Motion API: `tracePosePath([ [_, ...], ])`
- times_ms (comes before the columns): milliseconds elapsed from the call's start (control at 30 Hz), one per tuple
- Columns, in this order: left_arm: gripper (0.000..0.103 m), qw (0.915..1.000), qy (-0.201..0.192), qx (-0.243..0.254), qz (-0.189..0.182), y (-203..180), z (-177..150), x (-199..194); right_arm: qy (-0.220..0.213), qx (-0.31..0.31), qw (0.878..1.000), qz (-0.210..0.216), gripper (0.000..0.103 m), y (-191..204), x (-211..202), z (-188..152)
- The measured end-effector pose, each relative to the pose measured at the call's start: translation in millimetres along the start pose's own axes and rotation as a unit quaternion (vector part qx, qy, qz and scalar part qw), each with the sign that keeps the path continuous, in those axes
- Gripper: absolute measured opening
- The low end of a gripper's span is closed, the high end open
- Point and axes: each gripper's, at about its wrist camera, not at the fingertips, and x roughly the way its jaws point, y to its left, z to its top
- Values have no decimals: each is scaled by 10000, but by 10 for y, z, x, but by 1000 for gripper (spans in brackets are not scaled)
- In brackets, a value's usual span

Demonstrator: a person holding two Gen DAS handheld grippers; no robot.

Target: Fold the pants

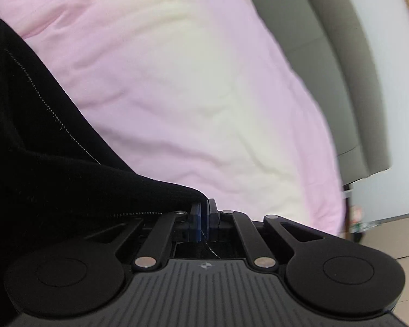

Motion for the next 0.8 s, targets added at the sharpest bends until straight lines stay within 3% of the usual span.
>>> tracePosePath([
  [100, 10, 9967, 627, 202, 467, 82, -40, 307, 41, -65, 9999, -100, 58, -13, 46, 14],
  [167, 17, 9987, 316, 212, 336, 134, -75, 198, 36, -110, 9994, -332, 58, -48, 61, 44],
  [233, 25, 9992, -330, 163, 136, 144, -56, -72, -50, -205, 9969, -761, 57, -110, 46, 112],
  [267, 39, 9971, -756, 127, -27, 137, -8, -324, -180, -282, 9934, -1099, 57, -168, 12, 175],
  [300, 63, 9936, -1111, 133, -151, 161, -3, -519, -344, -326, 9885, -1436, 57, -247, -29, 246],
  [367, 88, 9878, -1493, 406, -170, 193, -42, -865, -678, -176, 9764, -2042, 58, -473, -130, 421],
  [500, 81, 9813, -1174, 1514, 203, 259, -315, -1151, -1166, 843, 9654, -2177, 57, -1100, -288, 745],
  [633, 78, 9824, -916, 1595, 319, 606, -613, -1369, -1123, 1372, 9576, -2270, 46, -1528, -191, 848],
  [733, 78, 9794, -868, 1754, 505, 778, -769, -1577, -959, 1412, 9605, -2198, 45, -1625, -23, 884],
  [800, 78, 9817, -726, 1667, 571, 925, -822, -1664, -726, 1256, 9654, -2169, 43, -1663, 149, 900],
])
